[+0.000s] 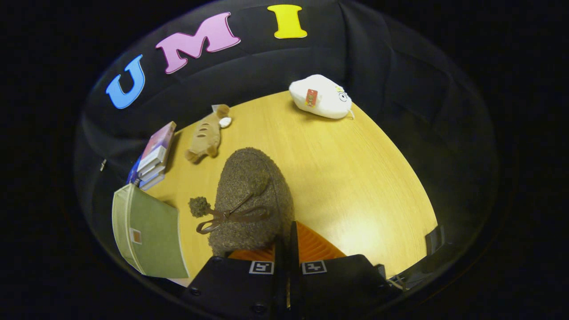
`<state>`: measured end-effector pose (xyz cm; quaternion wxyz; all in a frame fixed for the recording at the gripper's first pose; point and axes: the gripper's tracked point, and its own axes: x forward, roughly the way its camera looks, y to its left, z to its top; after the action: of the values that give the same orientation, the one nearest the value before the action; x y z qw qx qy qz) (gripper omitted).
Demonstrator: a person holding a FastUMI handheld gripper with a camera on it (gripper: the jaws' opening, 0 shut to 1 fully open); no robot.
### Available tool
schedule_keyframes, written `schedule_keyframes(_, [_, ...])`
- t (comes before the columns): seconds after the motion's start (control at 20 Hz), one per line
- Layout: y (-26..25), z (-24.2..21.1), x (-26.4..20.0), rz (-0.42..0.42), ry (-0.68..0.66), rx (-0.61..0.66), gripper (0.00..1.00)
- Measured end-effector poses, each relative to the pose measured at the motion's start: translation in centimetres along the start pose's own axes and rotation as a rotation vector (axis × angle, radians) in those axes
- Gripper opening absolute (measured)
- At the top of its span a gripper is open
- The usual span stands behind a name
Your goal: Open the storage box then place both shoes into the box .Put the left shoe in first, then the right shoe, with the right side of both shoes facing outward in a uniform manner.
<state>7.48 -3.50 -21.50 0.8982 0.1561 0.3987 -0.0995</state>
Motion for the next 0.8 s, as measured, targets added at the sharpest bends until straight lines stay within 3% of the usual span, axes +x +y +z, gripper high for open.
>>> schedule_keyframes(0.35, [12.7,0.6,-5.2,0.099,-0.06,-0.032,0.08])
schedule_keyframes(0.8, [27.1,-2.4,-7.8,0.264,-0.002,-0.034,0.08])
